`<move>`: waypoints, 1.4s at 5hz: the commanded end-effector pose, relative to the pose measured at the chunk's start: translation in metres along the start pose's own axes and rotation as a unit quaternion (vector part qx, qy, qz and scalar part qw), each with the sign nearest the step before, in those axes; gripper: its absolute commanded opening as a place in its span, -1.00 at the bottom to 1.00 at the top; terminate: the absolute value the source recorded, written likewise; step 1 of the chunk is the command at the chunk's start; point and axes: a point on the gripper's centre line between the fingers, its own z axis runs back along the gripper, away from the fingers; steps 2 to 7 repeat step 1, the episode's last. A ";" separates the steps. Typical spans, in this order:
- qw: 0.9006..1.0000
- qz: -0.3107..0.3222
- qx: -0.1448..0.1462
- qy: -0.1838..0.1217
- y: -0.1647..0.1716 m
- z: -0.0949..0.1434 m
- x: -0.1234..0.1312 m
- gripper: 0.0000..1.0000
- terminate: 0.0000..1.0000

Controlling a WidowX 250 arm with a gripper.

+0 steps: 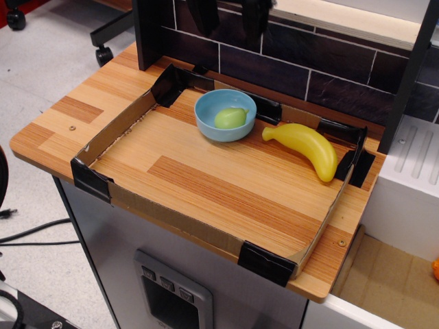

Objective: Put pear in bowl

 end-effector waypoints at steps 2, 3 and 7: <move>1.000 -0.006 0.005 -0.030 0.011 0.027 0.004 1.00 1.00; 1.000 -0.006 0.005 -0.030 0.011 0.027 0.004 1.00 1.00; 1.000 -0.006 0.005 -0.030 0.011 0.027 0.004 1.00 1.00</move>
